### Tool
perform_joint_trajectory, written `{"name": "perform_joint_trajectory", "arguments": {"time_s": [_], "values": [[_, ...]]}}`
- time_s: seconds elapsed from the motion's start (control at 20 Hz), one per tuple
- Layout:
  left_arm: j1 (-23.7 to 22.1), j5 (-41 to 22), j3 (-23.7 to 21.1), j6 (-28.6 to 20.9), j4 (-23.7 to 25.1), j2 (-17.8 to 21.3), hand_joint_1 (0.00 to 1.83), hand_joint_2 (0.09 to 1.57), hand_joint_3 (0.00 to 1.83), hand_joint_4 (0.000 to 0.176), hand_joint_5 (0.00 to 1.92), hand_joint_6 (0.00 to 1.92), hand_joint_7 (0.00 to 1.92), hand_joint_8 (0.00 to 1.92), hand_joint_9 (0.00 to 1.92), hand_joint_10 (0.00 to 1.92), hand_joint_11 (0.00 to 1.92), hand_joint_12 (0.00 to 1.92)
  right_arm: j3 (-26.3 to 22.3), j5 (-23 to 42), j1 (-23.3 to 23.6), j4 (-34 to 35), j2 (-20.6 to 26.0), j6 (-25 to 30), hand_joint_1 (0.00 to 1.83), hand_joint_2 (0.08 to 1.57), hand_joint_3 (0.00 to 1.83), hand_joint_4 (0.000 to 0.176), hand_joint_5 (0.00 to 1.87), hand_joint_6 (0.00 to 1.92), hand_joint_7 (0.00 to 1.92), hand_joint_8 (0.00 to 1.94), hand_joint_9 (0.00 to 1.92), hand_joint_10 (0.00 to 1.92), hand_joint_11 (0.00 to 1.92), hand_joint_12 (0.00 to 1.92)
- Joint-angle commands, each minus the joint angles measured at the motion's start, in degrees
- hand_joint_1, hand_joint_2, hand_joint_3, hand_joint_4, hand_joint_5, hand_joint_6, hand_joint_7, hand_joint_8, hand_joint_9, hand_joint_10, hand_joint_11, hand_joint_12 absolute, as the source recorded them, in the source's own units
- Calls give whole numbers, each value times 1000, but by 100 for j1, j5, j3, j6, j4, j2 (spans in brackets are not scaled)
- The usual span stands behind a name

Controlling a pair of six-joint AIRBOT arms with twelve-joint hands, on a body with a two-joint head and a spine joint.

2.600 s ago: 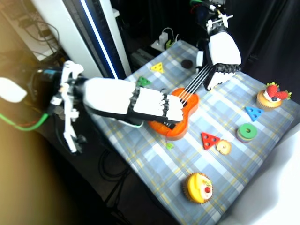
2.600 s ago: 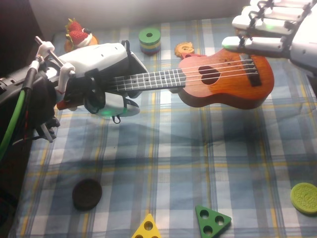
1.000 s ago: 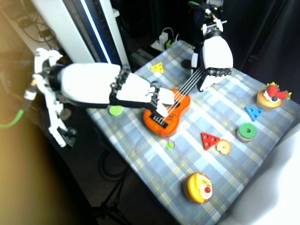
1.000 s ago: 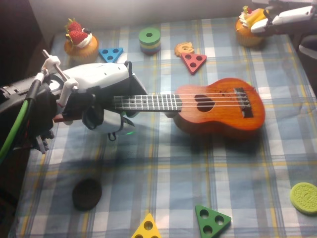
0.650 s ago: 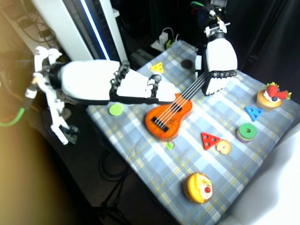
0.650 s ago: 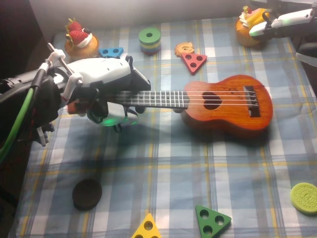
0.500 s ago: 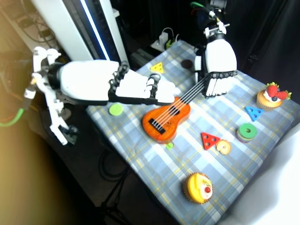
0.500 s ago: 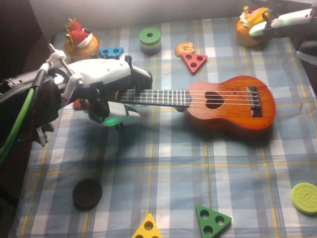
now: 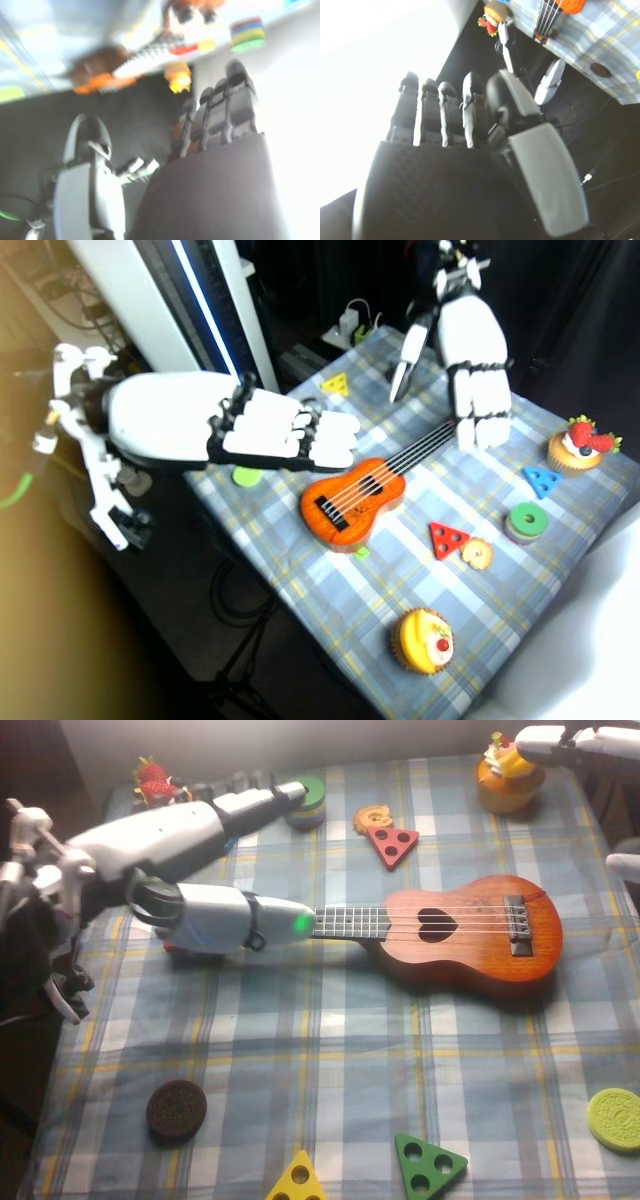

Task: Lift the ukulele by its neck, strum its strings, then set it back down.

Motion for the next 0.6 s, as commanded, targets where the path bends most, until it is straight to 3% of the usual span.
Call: {"name": "perform_joint_trajectory", "arguments": {"time_s": [0.0,0.05,0.1,0.15,0.2,0.25,0.3,0.35,0.45,0.5,0.55], "values": [[10,-1071,-17,-435,168,96,465,1112,16,11,0,0,0,0,0,0,0,0,-15,866,-48,403,49,-189,643,1451,0,18,19,9,0,0,47,37,0,814],[77,-1287,-23,-796,285,162,460,1110,14,0,0,0,0,0,0,0,0,0,-53,1016,-183,622,51,-399,648,1469,1,9,3,1,0,0,37,38,0,927],[168,-1630,-21,-1331,415,233,513,1123,15,20,0,0,0,0,0,0,0,0,-108,1297,-412,919,56,-646,600,1460,0,5,0,0,0,0,26,36,0,848],[262,-1926,-16,-1713,484,285,575,1136,17,14,0,0,0,0,0,0,0,0,-128,1515,-585,1092,54,-718,584,1462,0,5,0,0,0,0,30,39,0,805],[339,-2224,-8,-2075,539,329,600,1144,16,22,0,0,0,0,0,0,0,0,-135,1742,-758,1253,46,-730,537,1454,0,6,0,0,0,0,39,45,0,787],[453,-2596,16,-2515,589,380,581,1152,17,55,0,0,0,0,0,0,0,0,-136,1954,-934,1419,34,-734,522,1446,0,12,0,0,0,0,28,40,0,784],[541,-2902,40,-2847,608,412,530,1156,16,59,0,0,0,0,0,0,0,0,-140,2128,-1067,1548,21,-752,488,1420,0,8,0,0,0,0,12,36,0,692],[635,-3232,68,-3182,611,442,707,1149,7,88,0,0,0,0,0,0,0,0,-156,2315,-1209,1672,13,-781,489,1410,0,6,0,0,0,0,3,32,0,619],[876,-3963,171,-3912,580,461,686,1155,8,98,0,0,0,0,0,0,0,0,-258,2912,-1586,2055,11,-1013,492,1388,0,7,0,0,0,0,0,0,0,440],[990,-4279,210,-4192,547,461,621,1153,7,129,0,0,0,0,0,0,0,0,-306,3226,-1809,2230,2,-1088,503,1347,0,22,0,0,0,0,0,0,0,345],[1064,-4492,221,-4309,512,462,567,1175,14,100,0,0,0,0,0,0,20,11,-329,3469,-1974,2343,-6,-1092,514,1321,0,26,0,0,0,0,0,0,0,196]]}}
